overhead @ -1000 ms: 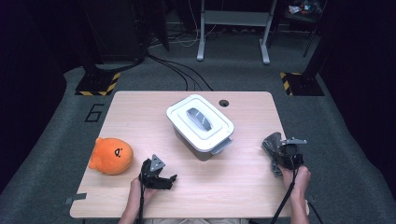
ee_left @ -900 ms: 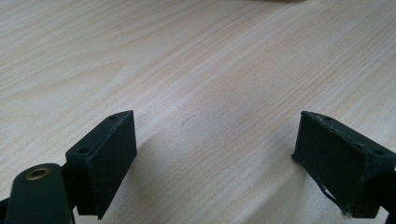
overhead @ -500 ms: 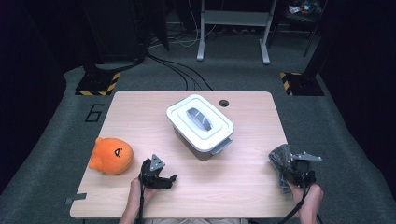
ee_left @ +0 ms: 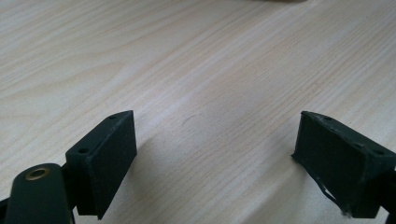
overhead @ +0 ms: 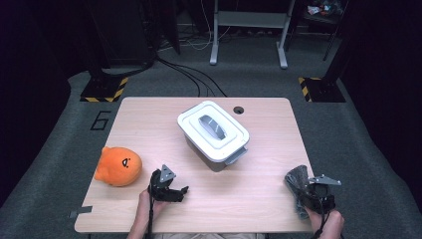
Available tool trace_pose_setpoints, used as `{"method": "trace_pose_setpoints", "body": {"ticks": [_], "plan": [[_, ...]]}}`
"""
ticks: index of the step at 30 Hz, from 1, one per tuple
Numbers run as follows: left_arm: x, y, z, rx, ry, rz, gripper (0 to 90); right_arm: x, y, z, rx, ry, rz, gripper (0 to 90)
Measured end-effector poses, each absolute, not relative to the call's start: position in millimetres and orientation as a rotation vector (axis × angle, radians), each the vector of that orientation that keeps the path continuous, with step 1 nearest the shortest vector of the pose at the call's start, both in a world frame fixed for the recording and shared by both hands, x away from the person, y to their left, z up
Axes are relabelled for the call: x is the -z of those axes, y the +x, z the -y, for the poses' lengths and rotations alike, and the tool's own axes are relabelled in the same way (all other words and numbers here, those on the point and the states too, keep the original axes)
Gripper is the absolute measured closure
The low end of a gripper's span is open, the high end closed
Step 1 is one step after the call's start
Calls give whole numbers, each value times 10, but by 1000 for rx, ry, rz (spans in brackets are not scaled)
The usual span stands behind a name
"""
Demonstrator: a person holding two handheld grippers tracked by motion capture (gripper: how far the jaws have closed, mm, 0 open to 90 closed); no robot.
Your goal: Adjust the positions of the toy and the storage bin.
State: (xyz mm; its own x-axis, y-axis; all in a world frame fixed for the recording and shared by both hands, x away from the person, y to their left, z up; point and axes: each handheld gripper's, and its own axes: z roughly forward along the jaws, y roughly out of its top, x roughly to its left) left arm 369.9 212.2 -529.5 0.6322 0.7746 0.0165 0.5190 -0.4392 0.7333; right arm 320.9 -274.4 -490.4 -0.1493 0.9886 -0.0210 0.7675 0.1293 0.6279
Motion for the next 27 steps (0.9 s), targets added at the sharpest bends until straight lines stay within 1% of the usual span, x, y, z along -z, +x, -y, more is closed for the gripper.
{"method": "trace_pose_setpoints", "body": {"ticks": [1,2,4,6,7,10,19,27], "plan": [[5296,3699,-2122,-460,2139,-1006,124,4944,3221,2748,-660,1686,-1988,641],[5295,3699,-2122,-460,2140,-1006,124,4980,3230,2748,-644,1692,-1998,593],[5295,3699,-2122,-460,2140,-1006,124,5021,3243,2750,-647,1711,-2002,467],[5294,3702,-2125,-467,2143,-1003,125,5013,3255,2751,-653,1707,-1997,287],[5296,3699,-2122,-459,2139,-1007,125,4994,3260,2745,-643,1718,-1996,235],[5296,3700,-2121,-467,2137,-1006,125,4918,3255,2731,-658,1688,-2009,156],[5295,3702,-2125,-463,2141,-1006,124,4607,3263,2579,-727,1586,-2054,113],[5295,3701,-2125,-464,2141,-1007,124,4410,3473,2296,-855,1440,-2115,99]]}}
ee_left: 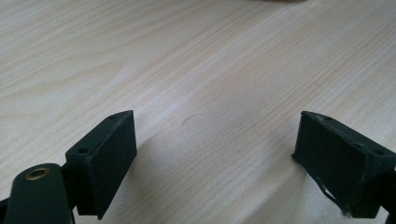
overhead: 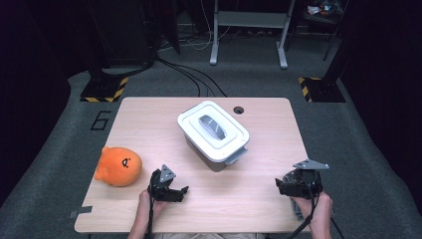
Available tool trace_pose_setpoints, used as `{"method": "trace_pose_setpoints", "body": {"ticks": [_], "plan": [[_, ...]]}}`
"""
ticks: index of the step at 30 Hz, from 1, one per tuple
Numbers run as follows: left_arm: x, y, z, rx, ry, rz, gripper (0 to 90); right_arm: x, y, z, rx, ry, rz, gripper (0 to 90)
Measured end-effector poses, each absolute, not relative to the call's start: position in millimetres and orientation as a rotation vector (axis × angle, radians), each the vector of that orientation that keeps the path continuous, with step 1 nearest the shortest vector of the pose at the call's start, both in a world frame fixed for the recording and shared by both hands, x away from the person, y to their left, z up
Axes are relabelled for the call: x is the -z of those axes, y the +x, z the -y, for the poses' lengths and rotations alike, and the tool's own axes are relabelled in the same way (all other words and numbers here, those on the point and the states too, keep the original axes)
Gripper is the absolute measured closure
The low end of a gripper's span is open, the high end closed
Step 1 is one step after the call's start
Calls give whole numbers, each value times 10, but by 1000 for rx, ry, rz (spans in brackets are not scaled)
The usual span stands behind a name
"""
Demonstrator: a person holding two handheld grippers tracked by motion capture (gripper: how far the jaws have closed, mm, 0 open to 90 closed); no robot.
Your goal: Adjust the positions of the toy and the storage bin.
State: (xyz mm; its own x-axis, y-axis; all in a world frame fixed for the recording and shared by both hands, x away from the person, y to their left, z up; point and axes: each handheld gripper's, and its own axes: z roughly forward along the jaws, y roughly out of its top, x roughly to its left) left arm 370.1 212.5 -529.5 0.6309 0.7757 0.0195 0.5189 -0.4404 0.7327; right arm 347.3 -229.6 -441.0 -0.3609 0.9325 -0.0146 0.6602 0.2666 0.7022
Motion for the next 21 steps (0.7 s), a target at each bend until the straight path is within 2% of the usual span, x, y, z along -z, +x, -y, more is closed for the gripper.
{"method": "trace_pose_setpoints", "body": {"ticks": [10,21], "plan": [[5295,3701,-2125,-464,2141,-1007,125,4264,3879,1929,-961,1314,-2181,122],[5297,3698,-2120,-458,2135,-1014,124,4146,4156,1754,-1054,1235,-2208,127]]}}
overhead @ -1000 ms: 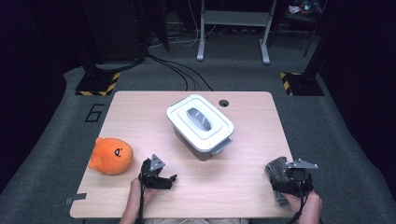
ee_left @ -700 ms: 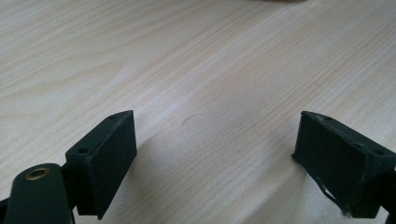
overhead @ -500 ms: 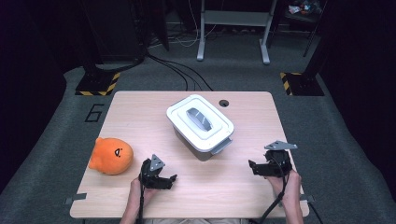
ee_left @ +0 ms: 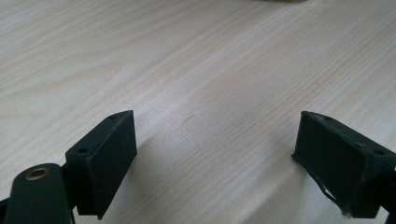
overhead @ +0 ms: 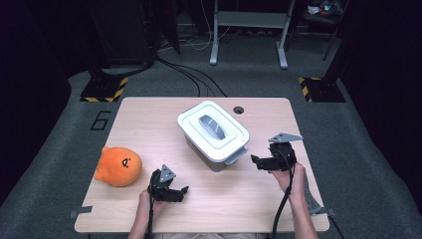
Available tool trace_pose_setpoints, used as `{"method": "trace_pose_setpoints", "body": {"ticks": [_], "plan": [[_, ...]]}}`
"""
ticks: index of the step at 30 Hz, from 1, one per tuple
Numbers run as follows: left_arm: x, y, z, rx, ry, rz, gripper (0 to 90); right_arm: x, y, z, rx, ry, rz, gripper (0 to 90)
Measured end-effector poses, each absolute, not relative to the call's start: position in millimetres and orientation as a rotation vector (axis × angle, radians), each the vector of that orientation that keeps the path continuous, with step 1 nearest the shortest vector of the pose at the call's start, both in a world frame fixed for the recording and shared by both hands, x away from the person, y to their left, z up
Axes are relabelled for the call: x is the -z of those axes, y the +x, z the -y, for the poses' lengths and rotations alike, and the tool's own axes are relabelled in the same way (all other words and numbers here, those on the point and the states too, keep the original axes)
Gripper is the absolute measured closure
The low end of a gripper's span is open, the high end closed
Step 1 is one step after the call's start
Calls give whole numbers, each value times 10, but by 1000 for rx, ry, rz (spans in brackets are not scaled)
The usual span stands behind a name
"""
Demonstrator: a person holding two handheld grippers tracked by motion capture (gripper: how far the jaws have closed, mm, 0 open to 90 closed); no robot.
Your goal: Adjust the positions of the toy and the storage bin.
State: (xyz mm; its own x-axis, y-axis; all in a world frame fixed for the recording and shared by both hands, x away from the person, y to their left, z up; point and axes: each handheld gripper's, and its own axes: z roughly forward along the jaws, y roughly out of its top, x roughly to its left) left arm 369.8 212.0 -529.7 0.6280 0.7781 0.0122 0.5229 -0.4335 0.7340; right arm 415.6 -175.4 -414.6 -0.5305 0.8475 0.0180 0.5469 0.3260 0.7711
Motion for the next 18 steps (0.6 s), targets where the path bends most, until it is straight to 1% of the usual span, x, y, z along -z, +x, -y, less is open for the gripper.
{"method": "trace_pose_setpoints", "body": {"ticks": [12,18], "plan": [[5297,3698,-2121,-458,2135,-1014,124,3979,4441,1470,-1122,1149,-2234,110],[5297,3698,-2121,-458,2135,-1014,125,3946,4545,1250,-1125,1080,-2266,128]]}}
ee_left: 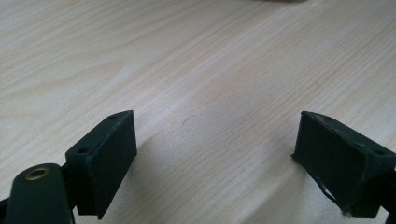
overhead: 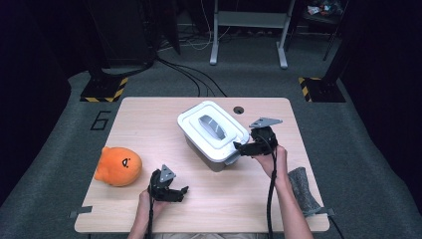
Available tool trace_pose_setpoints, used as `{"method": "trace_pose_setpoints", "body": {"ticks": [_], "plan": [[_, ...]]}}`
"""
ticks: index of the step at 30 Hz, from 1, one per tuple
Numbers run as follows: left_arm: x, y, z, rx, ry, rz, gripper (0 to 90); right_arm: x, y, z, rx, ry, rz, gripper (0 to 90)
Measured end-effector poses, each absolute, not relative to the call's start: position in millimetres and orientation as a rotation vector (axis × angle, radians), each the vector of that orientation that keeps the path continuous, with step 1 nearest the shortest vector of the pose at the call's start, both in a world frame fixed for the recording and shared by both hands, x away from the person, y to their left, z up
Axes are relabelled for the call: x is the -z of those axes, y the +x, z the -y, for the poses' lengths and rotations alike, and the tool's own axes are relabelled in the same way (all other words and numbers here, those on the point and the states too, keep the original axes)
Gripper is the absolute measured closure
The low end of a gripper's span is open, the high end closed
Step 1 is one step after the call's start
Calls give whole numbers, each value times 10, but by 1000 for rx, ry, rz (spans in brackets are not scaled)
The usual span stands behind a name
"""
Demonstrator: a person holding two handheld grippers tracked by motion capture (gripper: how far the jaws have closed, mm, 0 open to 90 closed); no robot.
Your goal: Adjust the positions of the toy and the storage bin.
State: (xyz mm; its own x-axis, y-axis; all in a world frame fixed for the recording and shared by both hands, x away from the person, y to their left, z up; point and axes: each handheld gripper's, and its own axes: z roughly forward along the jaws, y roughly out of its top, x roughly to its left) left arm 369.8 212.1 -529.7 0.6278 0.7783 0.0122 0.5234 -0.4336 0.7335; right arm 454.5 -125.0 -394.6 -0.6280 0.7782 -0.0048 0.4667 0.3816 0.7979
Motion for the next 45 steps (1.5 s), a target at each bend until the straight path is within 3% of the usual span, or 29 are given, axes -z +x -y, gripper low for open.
{"method": "trace_pose_setpoints", "body": {"ticks": [8,30,45], "plan": [[5296,3699,-2123,-461,2138,-1012,124,3952,4683,985,-1148,1010,-2298,164],[5295,3702,-2126,-463,2140,-1010,125,3997,4833,604,-1180,934,-2337,643],[5299,3702,-2122,-465,2131,-1013,125,3983,4718,578,-1156,992,-2331,665]]}}
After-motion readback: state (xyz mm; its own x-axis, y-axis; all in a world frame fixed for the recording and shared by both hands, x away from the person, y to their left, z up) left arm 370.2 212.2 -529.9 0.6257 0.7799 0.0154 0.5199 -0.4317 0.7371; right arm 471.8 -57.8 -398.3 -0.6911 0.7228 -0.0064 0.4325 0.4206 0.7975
